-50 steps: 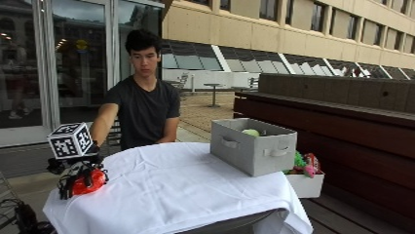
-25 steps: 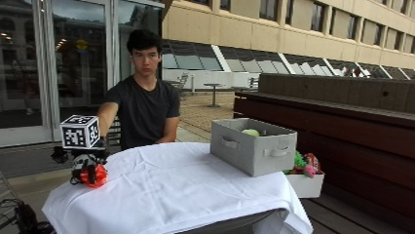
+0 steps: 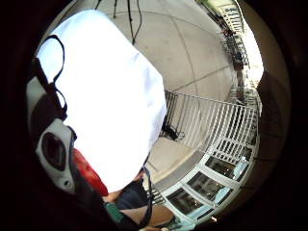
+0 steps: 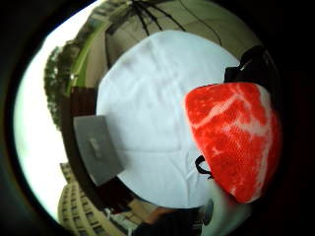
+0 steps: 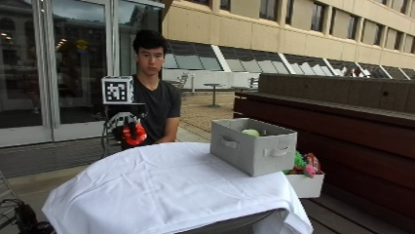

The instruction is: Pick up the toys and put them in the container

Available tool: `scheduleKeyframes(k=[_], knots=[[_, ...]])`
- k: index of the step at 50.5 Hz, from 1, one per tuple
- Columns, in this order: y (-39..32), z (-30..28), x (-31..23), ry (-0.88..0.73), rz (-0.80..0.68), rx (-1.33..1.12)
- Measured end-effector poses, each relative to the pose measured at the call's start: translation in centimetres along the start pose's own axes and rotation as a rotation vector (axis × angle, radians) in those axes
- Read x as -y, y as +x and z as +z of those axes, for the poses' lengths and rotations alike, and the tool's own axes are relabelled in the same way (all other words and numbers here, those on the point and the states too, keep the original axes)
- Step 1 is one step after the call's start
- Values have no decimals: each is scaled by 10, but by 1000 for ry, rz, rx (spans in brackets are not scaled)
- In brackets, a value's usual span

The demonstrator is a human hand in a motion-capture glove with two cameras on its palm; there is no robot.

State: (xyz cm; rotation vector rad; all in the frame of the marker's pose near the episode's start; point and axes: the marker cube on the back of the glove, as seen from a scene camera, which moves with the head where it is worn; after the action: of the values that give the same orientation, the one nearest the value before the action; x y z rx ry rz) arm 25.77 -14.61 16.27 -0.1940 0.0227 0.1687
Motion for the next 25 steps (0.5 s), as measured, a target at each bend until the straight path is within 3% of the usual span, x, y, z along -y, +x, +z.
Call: scheduleKeyframes(k=[5, 9, 25], knots=[[-41, -55, -11, -72, 20, 14], [-74, -85, -12, -18, 50, 15], [-204, -163, -27, 162, -68, 9]])
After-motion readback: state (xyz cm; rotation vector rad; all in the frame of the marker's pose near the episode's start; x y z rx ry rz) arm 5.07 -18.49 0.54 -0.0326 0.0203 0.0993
